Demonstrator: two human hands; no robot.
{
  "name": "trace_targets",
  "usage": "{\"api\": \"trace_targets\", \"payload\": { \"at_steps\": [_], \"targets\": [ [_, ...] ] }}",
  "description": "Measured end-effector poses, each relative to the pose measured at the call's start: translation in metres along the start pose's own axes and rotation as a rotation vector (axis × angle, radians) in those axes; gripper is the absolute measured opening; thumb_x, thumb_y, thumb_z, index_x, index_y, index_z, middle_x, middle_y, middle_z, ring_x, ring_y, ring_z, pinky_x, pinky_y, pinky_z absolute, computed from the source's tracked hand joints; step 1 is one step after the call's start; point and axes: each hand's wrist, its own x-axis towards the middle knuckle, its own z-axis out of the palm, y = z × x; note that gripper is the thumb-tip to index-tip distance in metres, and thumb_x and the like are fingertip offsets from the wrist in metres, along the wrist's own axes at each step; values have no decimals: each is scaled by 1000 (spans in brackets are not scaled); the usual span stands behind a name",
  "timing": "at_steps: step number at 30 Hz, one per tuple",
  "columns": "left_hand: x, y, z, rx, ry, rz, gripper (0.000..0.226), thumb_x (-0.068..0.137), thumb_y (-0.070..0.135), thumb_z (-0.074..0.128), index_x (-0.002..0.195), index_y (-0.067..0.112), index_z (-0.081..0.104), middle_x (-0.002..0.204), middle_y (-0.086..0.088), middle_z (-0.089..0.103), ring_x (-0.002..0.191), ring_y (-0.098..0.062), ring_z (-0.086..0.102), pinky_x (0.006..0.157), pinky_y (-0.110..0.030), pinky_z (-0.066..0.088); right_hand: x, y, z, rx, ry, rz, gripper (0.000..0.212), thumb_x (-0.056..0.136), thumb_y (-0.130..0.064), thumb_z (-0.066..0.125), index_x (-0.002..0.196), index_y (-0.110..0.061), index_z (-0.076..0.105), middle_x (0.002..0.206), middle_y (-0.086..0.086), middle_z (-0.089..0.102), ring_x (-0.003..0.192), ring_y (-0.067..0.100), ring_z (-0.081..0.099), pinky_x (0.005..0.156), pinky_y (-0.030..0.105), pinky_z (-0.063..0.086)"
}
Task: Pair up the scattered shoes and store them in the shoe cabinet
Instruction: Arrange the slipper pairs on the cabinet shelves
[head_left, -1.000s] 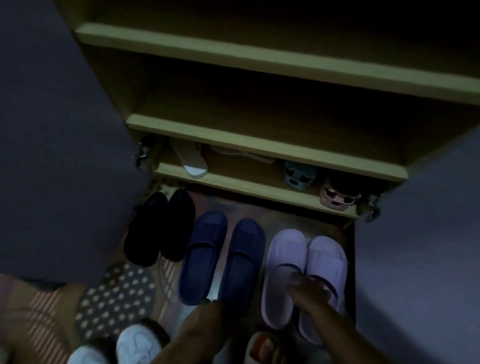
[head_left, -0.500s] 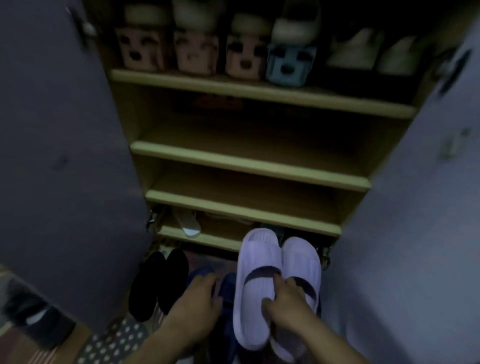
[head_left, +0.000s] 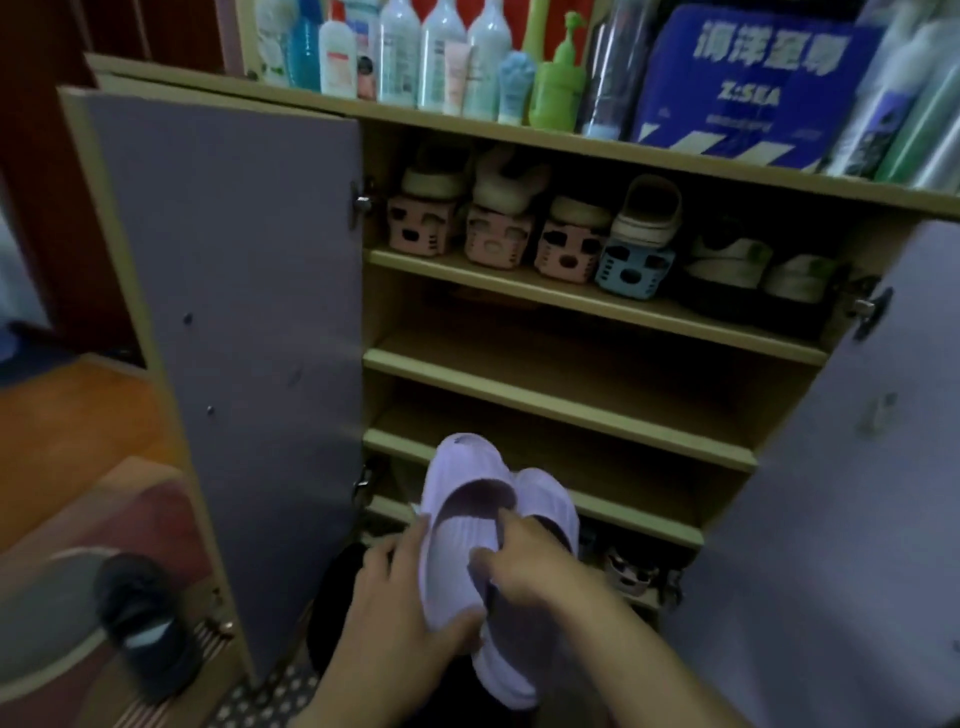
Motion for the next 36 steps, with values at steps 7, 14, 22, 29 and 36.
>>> {"api": "trace_targets", "payload": {
  "at_steps": [7, 14, 22, 29, 36],
  "targets": [
    [15, -17, 8, -933, -12, -654, 62, 85, 46, 74, 136, 23, 47, 114, -9, 65, 96, -31, 65, 72, -41, 52, 18, -9, 8, 124, 112, -27, 68, 87, -51, 49, 148, -25, 33, 131, 11, 54, 113, 32, 58, 95, 44, 51],
    [8, 0, 43, -913, 267, -552, 65, 79, 44, 79, 130, 33, 41, 113, -2, 65, 95, -21, 68, 72, -42, 59, 24, -13, 11, 353, 211, 53, 84, 83, -40, 52, 156, -33, 13, 120, 8, 58, 99, 27, 61, 75, 36, 50],
    [35, -7, 31, -683, 267, -446, 82, 83, 36, 76, 148, 33, 27, 144, -6, 42, 118, -26, 56, 103, -51, 49, 48, 1, 16, 28, 446, 28, 63, 91, -38, 50, 149, -24, 30, 134, 6, 45, 116, 26, 52, 87, 38, 49],
    [141, 29, 7, 295, 231, 380, 69, 86, 55, 64, 146, 46, 31, 157, 15, 16, 147, -12, 12, 118, -41, 28, 173, -3, -85, -142, 442, 21, 56, 87, -36, 54, 136, -11, 47, 141, 19, 43, 122, 38, 50, 94, 42, 45],
    [257, 60, 27, 919, -44, 635, 74, 91, 34, 64, 154, 27, 24, 162, -3, 25, 153, -25, 13, 124, -45, 9, 239, 15, -112, -166, 241, -2, 61, 91, -52, 49, 141, -17, 45, 145, 15, 48, 132, 39, 42, 107, 45, 38]
  ]
}}
